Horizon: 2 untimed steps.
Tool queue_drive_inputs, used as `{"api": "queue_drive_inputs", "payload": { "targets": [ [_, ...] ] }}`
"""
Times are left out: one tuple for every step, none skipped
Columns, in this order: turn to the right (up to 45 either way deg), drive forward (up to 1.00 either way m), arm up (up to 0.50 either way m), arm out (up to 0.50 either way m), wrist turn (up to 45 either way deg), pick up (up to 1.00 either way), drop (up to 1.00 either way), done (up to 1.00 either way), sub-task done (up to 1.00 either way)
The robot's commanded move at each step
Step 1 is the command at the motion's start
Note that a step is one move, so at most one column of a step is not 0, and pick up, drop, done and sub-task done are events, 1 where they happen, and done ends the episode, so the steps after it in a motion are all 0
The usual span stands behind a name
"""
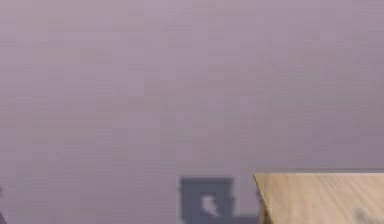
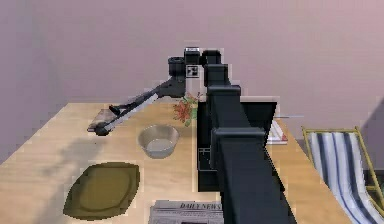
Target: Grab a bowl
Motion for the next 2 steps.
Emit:
{"api": "queue_drive_inputs", "payload": {
  "targets": [
    [0.0, 0.00, 0.00, 0.00, 45.0, 0.00, 0.00, 0.00, 0.00],
    [0.0, 0.00, 0.00, 0.00, 18.0, 0.00, 0.00, 0.00, 0.00]
  ]
}}
